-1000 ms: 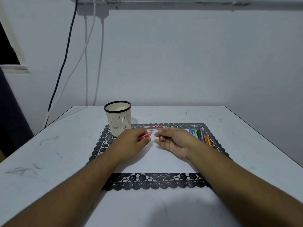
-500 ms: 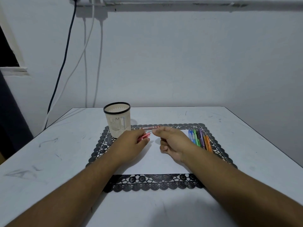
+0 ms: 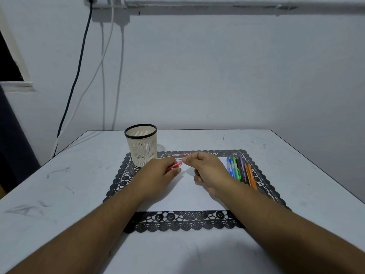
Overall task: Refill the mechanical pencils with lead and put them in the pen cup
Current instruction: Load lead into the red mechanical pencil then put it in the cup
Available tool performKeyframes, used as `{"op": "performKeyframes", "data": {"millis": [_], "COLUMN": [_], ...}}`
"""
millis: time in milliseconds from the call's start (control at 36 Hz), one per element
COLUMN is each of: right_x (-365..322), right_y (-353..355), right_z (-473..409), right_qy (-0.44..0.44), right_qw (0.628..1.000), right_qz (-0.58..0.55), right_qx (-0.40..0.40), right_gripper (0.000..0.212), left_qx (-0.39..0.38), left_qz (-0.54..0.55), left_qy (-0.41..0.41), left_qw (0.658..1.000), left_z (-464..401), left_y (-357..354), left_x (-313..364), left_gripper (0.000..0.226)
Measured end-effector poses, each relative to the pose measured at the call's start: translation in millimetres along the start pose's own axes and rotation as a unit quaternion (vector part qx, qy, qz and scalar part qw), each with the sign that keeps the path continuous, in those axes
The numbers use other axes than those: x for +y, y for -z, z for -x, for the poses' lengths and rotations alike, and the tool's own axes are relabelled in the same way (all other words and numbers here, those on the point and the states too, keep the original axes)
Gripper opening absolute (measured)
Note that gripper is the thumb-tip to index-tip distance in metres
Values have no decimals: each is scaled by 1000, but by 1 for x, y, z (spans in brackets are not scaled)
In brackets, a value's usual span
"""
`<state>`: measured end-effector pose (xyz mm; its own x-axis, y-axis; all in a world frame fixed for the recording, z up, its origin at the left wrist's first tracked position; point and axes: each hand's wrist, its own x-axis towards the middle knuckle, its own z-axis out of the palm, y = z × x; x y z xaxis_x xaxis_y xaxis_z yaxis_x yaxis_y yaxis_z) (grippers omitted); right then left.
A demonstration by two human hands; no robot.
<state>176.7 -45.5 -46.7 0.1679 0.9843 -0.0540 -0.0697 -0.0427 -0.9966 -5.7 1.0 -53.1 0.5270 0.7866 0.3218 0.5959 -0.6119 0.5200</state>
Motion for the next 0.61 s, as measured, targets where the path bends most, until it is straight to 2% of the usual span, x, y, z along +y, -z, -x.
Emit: {"op": "performKeyframes", "data": {"millis": [250,500,556,611], "right_x": [-4,-8,-11,-15], "right_y": [-2,-2,-2,-1], "right_z": [4,7,8,4], "right_qy": [28,132,92,7], "right_qw": [999,983,988,997], "right_qz": [25,129,122,72], "right_qx": [4,14,17,16], "right_gripper": [19,13,18,25], "left_qx": [3,8,12,14], "left_qz": [-16,-33,-24,-20], "left_qy": [-6,1,7,15], "left_qw": [1000,999,1000,1000], "left_z": [0,1,1,1], "left_y": [0,1,1,2], "left_x": [-1,5,5,4], "left_gripper": [30,30,28,24]}}
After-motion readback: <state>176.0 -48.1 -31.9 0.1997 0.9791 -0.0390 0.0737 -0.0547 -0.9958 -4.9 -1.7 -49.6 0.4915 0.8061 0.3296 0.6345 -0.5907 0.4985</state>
